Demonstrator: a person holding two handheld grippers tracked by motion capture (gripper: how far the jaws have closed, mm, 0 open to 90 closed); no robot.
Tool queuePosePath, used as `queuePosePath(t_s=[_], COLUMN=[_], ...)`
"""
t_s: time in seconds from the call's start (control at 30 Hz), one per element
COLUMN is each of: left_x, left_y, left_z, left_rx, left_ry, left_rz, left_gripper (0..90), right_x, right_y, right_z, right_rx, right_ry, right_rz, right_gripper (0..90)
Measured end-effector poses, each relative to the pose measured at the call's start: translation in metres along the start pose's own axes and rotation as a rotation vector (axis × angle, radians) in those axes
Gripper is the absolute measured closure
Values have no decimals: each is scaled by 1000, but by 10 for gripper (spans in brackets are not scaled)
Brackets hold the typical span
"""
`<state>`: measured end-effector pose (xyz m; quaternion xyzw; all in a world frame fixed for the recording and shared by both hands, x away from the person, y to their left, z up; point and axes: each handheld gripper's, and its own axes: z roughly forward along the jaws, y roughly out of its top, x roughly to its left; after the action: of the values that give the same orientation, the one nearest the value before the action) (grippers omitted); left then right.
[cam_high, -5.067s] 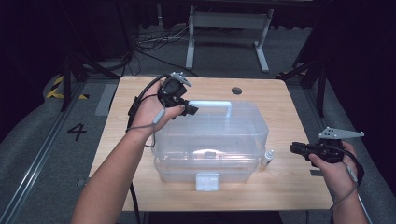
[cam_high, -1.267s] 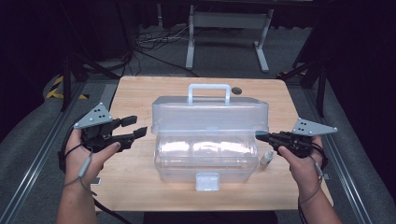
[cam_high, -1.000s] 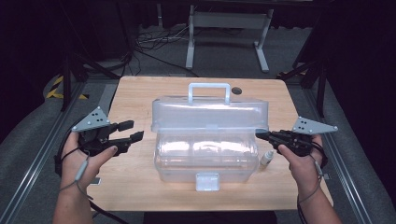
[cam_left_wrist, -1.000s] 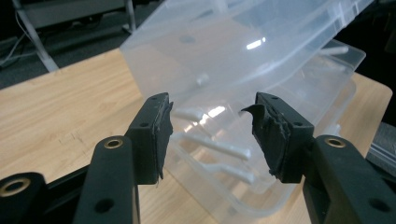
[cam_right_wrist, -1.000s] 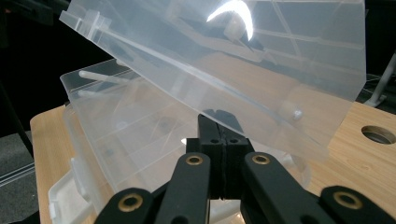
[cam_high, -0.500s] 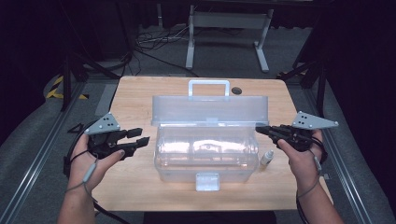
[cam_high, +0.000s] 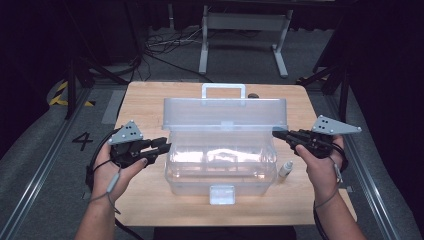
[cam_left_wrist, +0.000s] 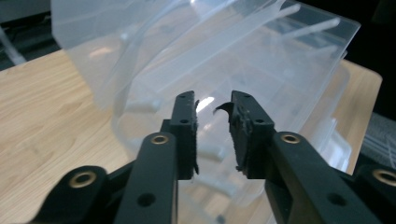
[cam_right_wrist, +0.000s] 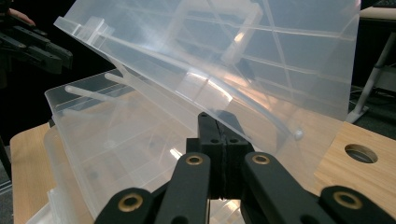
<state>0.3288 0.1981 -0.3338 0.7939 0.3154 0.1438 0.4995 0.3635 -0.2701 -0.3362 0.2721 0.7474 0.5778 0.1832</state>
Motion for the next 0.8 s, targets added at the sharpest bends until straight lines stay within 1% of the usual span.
queuePosePath(t_s=[0.07, 0.17, 0.23, 0.27, 0.3, 0.37, 0.4, 0.47, 0.57, 0.63, 0.7, 0.77, 0.8], left_x=[-2, -3, -3, -3, -3, -2, -1, -2, -3, -3, -3, -3, -3], left_y=[3, 7, 10, 10, 11, 12, 13, 14, 16, 16, 17, 17, 17], left_z=[3, 6, 9, 9, 12, 15, 16, 17, 19, 20, 21, 21, 21], left_rx=[-29, -67, -81, -81, -89, -99, -106, -111, -110, -107, -116, -113, -113], left_ry=[0, 3, 20, 20, 31, 33, 48, 67, 80, 84, 74, 87, 87], left_rz=[5, 1, -1, -1, -9, -23, -25, -21, -14, -14, -13, -7, -7], left_gripper=[791, 863, 889, 892, 892, 895, 895, 897, 898, 898, 898, 898, 899], right_x=[0, 0, 0, 0, 0, 0, 0, 0, -1, 0, 0, 0, 0], right_y=[-1, -1, -1, -1, -1, -1, -1, -2, -2, -2, -2, -2, -2], right_z=[0, 0, 0, 0, 0, 0, 0, 0, 0, 0, 0, 0, 0], right_rx=[-1, -3, -1, -1, -2, -2, -2, -5, -6, -6, -3, -2, -2], right_ry=[3, 3, 5, 5, 6, 6, 5, 13, 12, 13, 16, 17, 17], right_rz=[-4, -2, -1, -1, 0, -1, -2, 4, 7, 7, 6, 4, 4], right_gripper=[900, 900, 900, 900, 900, 900, 900, 900, 900, 900, 900, 900, 900])
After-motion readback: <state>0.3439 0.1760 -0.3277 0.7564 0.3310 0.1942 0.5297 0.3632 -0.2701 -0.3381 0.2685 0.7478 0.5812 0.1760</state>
